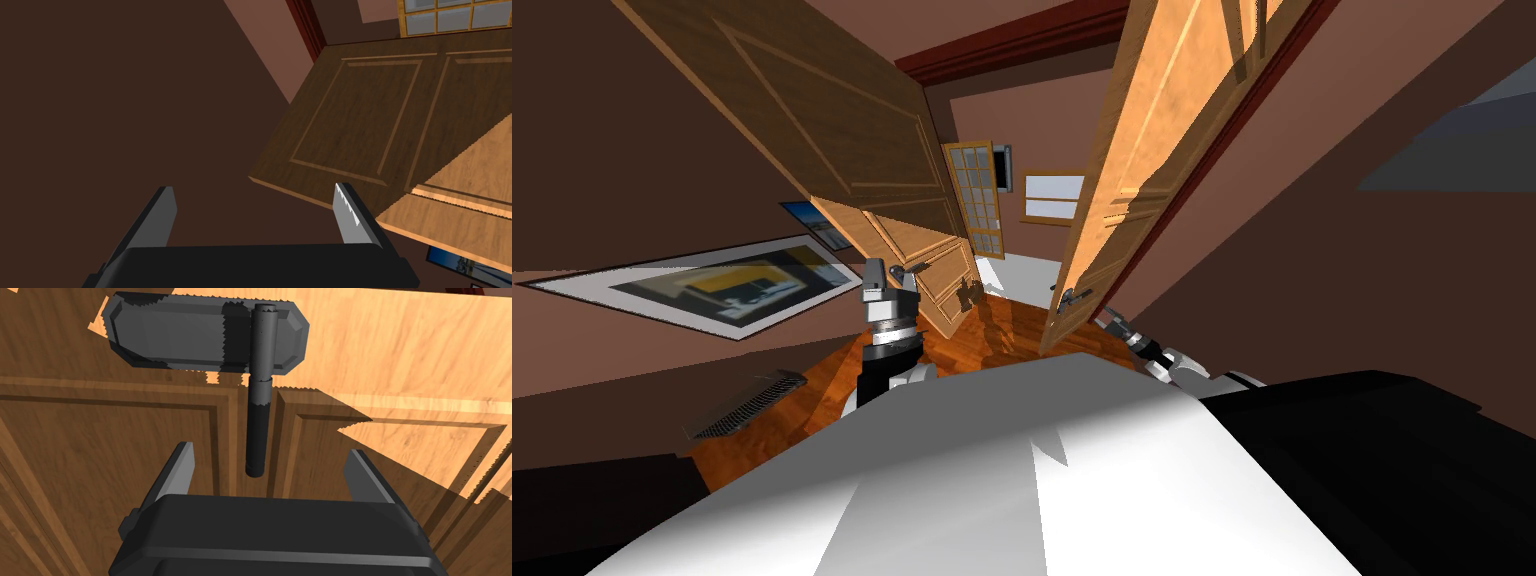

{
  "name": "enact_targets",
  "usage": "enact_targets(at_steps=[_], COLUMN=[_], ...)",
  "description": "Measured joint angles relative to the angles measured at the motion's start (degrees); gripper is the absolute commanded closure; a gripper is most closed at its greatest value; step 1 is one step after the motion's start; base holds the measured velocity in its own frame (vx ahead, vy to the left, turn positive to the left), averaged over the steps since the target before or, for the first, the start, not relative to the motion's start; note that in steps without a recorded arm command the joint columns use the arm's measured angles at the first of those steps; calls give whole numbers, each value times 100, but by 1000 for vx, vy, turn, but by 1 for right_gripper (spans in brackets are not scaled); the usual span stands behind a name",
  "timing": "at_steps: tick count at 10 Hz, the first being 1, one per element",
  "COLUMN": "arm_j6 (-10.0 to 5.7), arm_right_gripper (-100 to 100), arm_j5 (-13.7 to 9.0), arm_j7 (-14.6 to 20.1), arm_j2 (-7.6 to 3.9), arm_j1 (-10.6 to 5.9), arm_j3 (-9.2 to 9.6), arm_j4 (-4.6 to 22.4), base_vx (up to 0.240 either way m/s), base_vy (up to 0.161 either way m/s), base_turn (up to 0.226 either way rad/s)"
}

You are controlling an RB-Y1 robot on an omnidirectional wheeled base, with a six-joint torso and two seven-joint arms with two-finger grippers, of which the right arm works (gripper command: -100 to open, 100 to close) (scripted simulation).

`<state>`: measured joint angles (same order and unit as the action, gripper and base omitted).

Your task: Pull the door open

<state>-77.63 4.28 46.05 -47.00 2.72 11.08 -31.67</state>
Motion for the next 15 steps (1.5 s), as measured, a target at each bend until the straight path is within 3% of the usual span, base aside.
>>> enact_targets(at_steps=[11, 13, 15], arm_j6=[-47, -90, -225], arm_right_gripper=[-100, -100, -100], arm_j5=[5, 7, 37], arm_j7=[2, 2, -1], arm_j2=[-3, -5, 40], arm_j1=[8, 20, 22], arm_j3=[-3, -4, 36], arm_j4=[29, 49, 162], base_vx=[108, 177, 110], base_vy=[156, 64, -90], base_turn=[-21, -29, 6])
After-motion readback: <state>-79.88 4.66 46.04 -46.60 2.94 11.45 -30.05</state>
